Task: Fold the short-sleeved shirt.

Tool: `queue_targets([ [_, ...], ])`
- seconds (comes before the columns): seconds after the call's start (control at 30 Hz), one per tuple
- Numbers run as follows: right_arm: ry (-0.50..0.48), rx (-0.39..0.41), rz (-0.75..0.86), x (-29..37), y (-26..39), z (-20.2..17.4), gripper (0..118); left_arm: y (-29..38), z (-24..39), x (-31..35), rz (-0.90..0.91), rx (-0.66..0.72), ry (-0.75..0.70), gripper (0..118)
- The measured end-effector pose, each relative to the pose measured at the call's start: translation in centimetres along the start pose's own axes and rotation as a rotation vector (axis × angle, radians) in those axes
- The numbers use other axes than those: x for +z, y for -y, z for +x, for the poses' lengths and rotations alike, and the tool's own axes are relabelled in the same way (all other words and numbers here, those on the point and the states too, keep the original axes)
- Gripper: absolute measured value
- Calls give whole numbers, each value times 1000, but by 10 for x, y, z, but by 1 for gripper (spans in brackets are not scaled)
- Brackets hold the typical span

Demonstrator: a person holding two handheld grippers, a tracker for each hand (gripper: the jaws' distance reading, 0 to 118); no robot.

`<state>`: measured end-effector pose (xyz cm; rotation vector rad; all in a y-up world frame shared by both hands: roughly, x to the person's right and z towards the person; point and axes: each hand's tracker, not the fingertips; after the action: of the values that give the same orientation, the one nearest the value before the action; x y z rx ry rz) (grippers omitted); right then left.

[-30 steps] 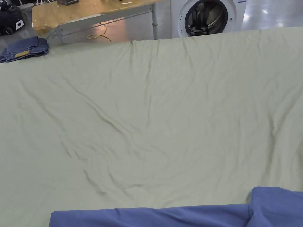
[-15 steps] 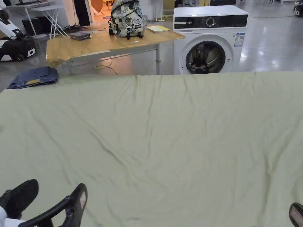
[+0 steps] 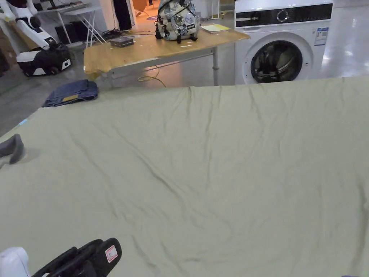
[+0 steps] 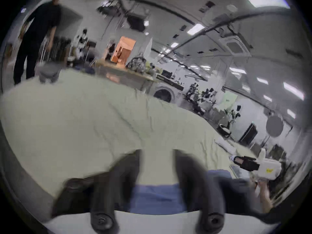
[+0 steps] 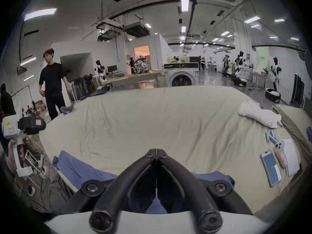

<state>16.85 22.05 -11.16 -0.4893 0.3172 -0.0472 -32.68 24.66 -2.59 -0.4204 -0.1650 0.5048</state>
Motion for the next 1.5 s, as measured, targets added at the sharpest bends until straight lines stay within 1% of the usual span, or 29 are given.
queue_targets([
  [0.03,1,-1,-5,1,2,1,0,0,-18,4,-24,43,-8,100],
  [0.07,9,-6,-17,3,4,3,0,2,-40,7,-67,94,-34,106],
  [0.1,10,-20,-36,2,7,5,0,7,-77,16,-77,171,-56,106],
  [0.2,-5,-61,-72,0,15,11,0,20,-133,20,-105,338,-76,106],
  [0.23,-8,-72,-80,-1,17,12,0,22,-139,18,-91,330,-57,106],
  [0.3,-15,-98,-97,-2,21,13,0,37,-162,6,-127,430,-54,106],
  [0.37,-21,-107,-104,-1,21,11,0,55,-182,-9,-164,477,-11,106],
  [0.47,-25,-108,-102,2,22,11,0,79,-188,-39,-272,544,83,106],
  [0.53,-21,-112,-100,4,21,10,0,79,-170,-43,-181,510,103,106],
  [0.57,-19,-117,-95,6,21,10,0,77,-166,-48,-175,533,108,103],
  [0.6,-22,-130,-88,7,22,11,0,82,-165,-55,-219,601,153,87],
  [0.63,-29,-145,-82,8,22,12,0,87,-159,-60,-252,614,176,68],
  [0.67,-38,-160,-80,7,22,13,0,92,-152,-68,-290,575,128,50],
  [0.7,-38,-166,-84,6,22,13,0,95,-147,-75,-310,554,80,21],
  [0.73,-34,-168,-87,7,23,14,0,98,-149,-75,-298,572,80,5],
  [0.77,-28,-163,-89,8,24,14,0,101,-149,-72,-248,648,122,5],
  [0.83,-22,-150,-92,11,24,14,0,90,-150,-67,-200,705,81,4],
  [0.87,-21,-151,-92,13,25,15,0,80,-148,-60,-187,679,35,4],
  [0.97,-19,-155,-102,15,28,19,0,42,-125,-32,-113,606,58,4],
  [1.03,-10,-159,-107,16,31,22,0,9,-126,-16,-109,446,-52,4],
  [1.07,-9,-167,-111,17,32,24,0,-6,-113,-9,-112,270,-147,4],
  [1.1,-6,-177,-111,17,34,25,0,-19,-98,-5,-106,163,-211,4],
  [1.17,-9,-205,-116,17,36,28,0,-36,-66,-6,-127,24,-298,4],
  [1.2,-9,-217,-115,16,36,29,0,-35,-40,-14,-167,-6,-190,4],
  [1.27,-15,-234,-111,15,36,29,0,-24,5,-38,-197,-81,-106,4],
  [1.3,-23,-239,-106,16,36,28,0,-6,23,-57,-275,-88,-33,4],
  [1.37,-30,-245,-93,19,33,25,0,28,55,-95,-344,-129,25,4],
  [1.43,-37,-237,-94,22,31,21,0,67,76,-134,-467,-81,150,4],
  [1.5,-14,-193,-92,29,29,17,0,96,101,-162,-475,-126,155,4],
])
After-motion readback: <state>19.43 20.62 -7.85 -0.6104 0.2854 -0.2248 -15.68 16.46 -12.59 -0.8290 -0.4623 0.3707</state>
